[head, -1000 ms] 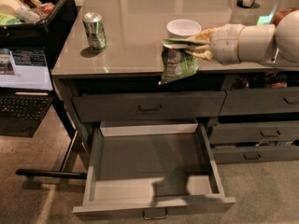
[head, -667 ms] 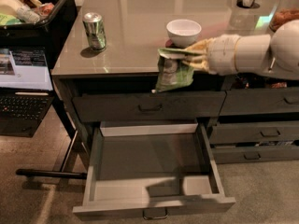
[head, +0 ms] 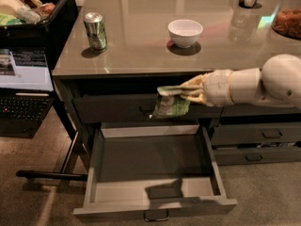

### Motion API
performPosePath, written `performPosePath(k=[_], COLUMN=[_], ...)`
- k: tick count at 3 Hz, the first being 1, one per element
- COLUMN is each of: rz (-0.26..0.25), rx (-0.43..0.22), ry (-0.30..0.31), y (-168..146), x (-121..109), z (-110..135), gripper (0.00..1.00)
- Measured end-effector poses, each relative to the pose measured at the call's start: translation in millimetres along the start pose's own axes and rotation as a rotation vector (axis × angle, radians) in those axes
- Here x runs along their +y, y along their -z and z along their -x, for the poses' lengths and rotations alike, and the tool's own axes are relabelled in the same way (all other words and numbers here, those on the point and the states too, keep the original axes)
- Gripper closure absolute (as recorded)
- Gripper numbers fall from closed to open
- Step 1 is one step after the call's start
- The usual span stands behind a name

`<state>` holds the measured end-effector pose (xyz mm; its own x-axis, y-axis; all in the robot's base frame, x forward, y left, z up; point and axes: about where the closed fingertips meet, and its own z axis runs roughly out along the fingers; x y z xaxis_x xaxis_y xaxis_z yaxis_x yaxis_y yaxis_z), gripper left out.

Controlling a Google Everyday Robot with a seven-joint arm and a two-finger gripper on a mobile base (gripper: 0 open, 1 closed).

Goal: Place green jalapeno chip bag into middle drawer

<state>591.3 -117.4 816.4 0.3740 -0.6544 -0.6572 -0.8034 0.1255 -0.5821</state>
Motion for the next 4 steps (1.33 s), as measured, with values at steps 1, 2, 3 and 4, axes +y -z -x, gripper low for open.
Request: performPosePath(k=[1,2,3,4], rz=[0.094,0.201,0.250,0.239], rx=[0.005,0.016,0.010,-0.019], ry=[-0.075,-0.146,-0.202,-0.239], y=[-23,-50,-77,-107], x=[41,89,133,164], z=[-32,-66,-94,-115], gripper=[1.00,1.00,1.00,1.00])
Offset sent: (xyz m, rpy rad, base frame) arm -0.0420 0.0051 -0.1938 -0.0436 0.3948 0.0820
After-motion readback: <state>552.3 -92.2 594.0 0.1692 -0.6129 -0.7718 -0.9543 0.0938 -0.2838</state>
